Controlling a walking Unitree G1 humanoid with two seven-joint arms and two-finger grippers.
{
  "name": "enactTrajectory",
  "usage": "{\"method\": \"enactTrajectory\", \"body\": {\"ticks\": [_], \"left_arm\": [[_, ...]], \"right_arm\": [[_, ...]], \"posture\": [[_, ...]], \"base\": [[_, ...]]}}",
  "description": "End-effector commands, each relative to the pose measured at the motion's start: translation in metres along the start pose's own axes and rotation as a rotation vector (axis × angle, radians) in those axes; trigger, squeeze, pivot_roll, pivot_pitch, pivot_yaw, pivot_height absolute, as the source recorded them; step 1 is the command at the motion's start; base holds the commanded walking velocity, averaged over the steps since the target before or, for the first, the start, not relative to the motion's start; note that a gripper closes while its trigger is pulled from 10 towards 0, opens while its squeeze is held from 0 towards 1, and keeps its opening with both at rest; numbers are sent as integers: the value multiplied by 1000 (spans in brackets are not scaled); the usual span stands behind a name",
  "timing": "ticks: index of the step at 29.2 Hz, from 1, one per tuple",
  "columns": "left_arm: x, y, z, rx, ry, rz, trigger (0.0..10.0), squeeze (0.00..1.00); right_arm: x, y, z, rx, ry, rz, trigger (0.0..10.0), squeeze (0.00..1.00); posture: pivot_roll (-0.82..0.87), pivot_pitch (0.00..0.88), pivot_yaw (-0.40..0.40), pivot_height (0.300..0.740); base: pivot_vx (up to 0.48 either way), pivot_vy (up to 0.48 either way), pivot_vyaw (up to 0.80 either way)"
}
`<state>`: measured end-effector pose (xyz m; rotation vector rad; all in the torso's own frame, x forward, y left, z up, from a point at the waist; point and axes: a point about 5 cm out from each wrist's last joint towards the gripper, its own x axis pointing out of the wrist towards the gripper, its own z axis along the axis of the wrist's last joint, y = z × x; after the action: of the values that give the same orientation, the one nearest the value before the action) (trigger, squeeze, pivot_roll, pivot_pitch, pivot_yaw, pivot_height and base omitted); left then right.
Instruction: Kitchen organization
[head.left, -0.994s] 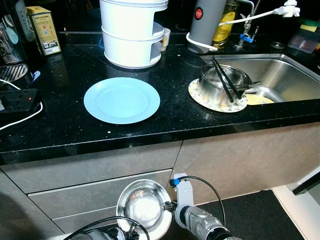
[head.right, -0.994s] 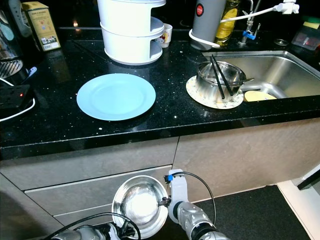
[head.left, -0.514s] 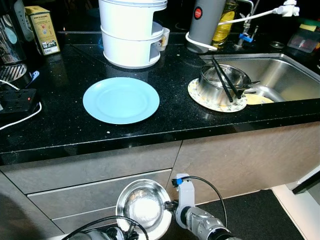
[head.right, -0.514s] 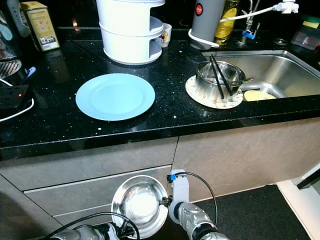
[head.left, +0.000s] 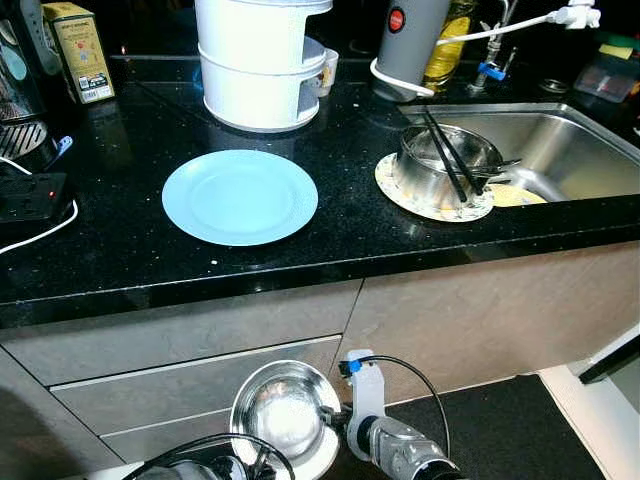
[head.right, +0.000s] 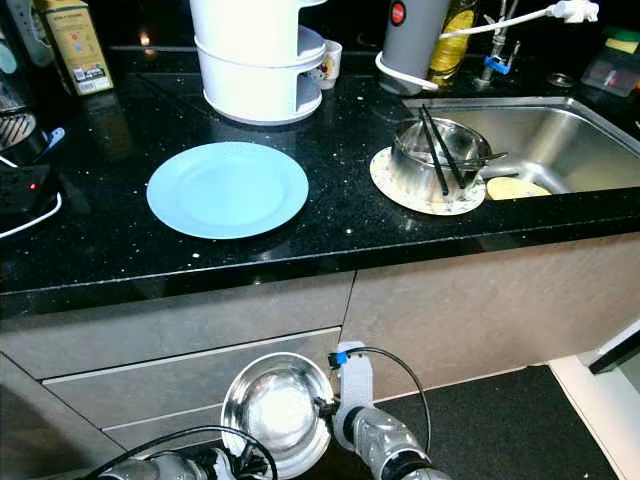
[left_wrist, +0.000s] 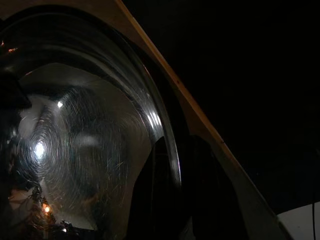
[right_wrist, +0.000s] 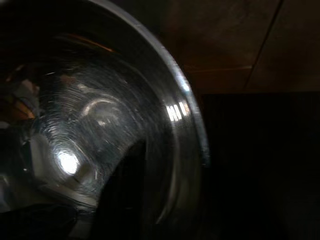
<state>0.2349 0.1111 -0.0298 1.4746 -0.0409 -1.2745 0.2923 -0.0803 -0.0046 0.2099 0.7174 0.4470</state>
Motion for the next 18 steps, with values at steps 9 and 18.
{"method": "enactTrajectory", "body": {"ticks": [9,18], "left_arm": [[10,10,20,41,-100,22,0,0],[11,18,25,46,-140,65,0,0]], "right_arm": [[7,27,-12,-35,60,122,10000,0],[6,25,-15,-37,73,98,10000,0]], "posture": [[-25,207,-109,740],[-25,207,-109,740]], "base": [[0,0,0],[0,0,0]]}}
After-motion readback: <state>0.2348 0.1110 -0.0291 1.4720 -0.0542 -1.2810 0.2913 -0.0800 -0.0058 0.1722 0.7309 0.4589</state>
